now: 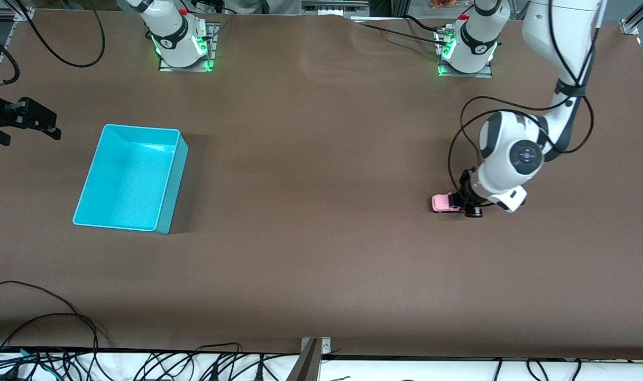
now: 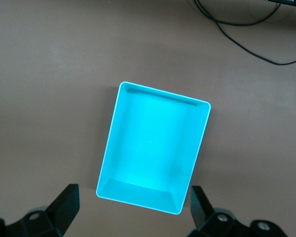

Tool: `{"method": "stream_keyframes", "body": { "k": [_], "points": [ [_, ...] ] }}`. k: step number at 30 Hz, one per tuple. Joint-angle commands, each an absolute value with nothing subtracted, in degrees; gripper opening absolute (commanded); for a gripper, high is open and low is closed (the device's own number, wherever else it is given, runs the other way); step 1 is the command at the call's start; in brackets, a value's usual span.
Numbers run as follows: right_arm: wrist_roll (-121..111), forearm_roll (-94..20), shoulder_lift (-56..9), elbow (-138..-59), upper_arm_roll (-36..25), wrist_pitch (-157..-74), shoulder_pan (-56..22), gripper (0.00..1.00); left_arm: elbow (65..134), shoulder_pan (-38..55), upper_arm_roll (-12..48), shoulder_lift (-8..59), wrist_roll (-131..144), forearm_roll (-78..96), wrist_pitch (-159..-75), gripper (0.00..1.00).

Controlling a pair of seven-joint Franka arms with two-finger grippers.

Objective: Wind and store pink jeep toy

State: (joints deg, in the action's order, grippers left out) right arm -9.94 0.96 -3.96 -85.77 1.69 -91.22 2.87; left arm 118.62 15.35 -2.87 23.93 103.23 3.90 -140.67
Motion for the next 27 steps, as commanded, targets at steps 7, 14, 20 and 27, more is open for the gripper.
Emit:
{"method": "stream_keyframes", "body": {
  "k": [7,14,20,27],
  "points": [
    [-9.76,0.18,-4.22,-84.90,1.67,-90.97,3.08,1.00,119.97,18.54,-3.25,23.29,104.33,4.92,-140.27,0.07],
    [-9.84,0.18,-4.22,-84.90,1.67,-90.97,3.08,1.00,120.59,18.63,-3.25,24.26,104.33,4.92,-141.59,0.07],
    [-9.84,0.18,-4.22,-84.90,1.67,-91.05,3.08,1.00,121.55,18.46,-3.25,24.70,104.33,5.01,-143.43,0.07],
    [-9.76,0.09,-4.22,-84.90,1.67,-91.05,3.08,1.00,121.64,17.49,-3.34,25.40,104.33,5.01,-144.31,0.07]
  ]
}}
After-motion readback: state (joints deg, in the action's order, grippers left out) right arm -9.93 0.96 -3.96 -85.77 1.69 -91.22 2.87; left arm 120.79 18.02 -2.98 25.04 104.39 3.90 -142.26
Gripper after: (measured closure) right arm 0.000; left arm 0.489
